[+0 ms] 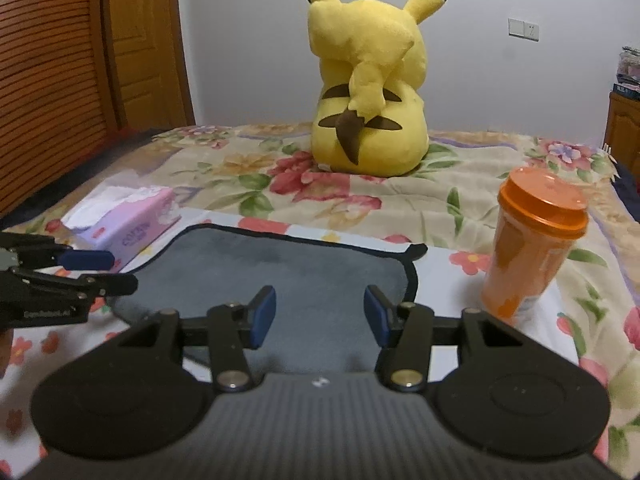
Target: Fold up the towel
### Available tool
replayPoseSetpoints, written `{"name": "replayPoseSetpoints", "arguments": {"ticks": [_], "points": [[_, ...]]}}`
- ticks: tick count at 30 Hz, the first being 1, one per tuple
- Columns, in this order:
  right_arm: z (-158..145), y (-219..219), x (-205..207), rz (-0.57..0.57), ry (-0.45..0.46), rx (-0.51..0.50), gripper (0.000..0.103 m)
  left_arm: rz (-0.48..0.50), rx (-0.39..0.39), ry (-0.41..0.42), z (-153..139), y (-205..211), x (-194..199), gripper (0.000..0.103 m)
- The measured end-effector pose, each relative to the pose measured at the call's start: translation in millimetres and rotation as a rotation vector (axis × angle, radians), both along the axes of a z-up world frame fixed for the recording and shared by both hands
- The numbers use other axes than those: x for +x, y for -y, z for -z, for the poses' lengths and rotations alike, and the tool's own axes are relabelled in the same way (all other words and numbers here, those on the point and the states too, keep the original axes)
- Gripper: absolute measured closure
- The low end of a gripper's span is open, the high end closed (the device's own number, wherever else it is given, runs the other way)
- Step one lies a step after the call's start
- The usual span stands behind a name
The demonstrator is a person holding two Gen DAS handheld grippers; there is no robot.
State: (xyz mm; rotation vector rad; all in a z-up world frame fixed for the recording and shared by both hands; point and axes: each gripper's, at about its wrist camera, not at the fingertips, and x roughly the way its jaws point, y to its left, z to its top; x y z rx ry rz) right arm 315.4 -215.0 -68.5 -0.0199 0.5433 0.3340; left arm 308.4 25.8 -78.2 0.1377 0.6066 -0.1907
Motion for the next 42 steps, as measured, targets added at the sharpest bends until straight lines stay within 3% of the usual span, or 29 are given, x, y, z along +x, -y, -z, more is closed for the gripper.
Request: {"name": "replayPoseSetpoints", "arguments": {"ticks": [17, 24, 29, 35, 37, 39, 42], "points": [[-21, 8, -53, 0.017, 0.024, 0.002, 0.053, 0.032, 0.003, 0.0, -20, 14, -58, 0.047], [-30, 11, -72, 0.027, 0.027, 0.003, 0.053, 0.046, 0.002, 0.03, -41, 23, -81, 0.037], [-39, 17, -87, 0.043, 0.035, 0.013, 0.051, 0.026, -0.006, 0.059, -56, 26, -100, 0.019], [-46, 21, -104, 0.061, 0.049, 0.023, 0.03, 0.016, -0.033, 0.075, -70, 29, -122, 0.005], [-47, 23, -110, 0.066, 0.061, 0.02, 0.011, 0.015, -0.046, 0.081, -73, 29, -128, 0.0], [-47, 23, -117, 0.07, 0.078, 0.016, 0.001, 0.013, -0.061, 0.086, -76, 30, -134, 0.0], [-48, 24, -123, 0.075, 0.083, 0.019, 0.0, 0.006, -0.078, 0.085, -80, 31, -142, 0.0]]}}
